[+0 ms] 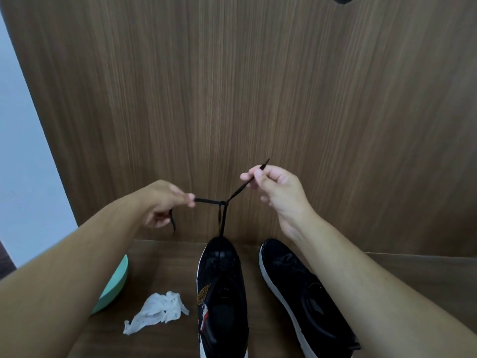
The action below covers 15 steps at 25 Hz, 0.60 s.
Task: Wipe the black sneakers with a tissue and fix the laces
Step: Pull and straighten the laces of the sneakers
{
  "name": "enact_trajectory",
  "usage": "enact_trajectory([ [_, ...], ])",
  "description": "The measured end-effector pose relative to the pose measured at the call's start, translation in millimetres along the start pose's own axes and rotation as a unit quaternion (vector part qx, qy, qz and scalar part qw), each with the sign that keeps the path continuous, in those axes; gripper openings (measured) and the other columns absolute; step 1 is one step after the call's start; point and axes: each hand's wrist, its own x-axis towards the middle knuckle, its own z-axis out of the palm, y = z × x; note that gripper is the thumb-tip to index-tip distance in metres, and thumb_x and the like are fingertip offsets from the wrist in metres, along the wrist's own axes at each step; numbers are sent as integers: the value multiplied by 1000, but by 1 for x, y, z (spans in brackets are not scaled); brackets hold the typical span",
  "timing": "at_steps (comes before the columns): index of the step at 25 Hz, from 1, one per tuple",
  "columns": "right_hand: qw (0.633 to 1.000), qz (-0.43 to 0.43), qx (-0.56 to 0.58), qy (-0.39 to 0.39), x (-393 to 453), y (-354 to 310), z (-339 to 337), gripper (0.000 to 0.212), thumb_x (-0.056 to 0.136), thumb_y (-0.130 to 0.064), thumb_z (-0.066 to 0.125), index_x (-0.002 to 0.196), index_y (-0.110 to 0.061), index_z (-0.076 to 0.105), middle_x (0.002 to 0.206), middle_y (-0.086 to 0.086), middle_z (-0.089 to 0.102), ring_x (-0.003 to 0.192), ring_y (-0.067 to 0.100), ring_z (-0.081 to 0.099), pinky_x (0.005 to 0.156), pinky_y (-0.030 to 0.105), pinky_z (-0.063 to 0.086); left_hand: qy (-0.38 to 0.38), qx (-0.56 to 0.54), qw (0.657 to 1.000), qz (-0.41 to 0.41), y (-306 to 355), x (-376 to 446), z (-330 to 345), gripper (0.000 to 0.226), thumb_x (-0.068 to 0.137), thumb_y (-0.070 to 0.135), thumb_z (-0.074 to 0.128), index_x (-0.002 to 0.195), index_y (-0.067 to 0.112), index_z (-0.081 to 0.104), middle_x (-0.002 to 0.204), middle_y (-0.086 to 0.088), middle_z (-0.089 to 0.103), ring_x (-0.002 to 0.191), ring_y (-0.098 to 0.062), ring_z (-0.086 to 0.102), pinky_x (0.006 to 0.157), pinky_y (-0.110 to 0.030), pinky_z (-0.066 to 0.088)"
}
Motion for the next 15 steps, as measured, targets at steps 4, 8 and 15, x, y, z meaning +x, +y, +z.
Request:
enact_trajectory([
  [4,989,104,107,21,-12,25,-7,17,99,-18,47,96,-17,64,81,-1,71,90,16,70,87,34,50,54,-405,909,-86,-38,13,4,24,100,25,36,80,17,47,91,-10,61,84,-27,62,80,-46,47],
  [8,962,174,196,70,-26,58,-17,21,100,-14,42,89,-13,60,56,-3,46,59,13,53,76,33,51,108,-634,752,-142,-65,22,15,31,100,22,29,72,15,39,59,3,42,39,-8,49,63,-31,53],
  [15,751,-20,-605,-263,-46,65,-70,32,85,-58,51,83,-32,70,67,-14,63,63,4,53,61,28,44,332,-6,940,83,-88,30,18,42,98,43,29,111,8,49,103,-17,62,97,-36,59,80,-40,45],
])
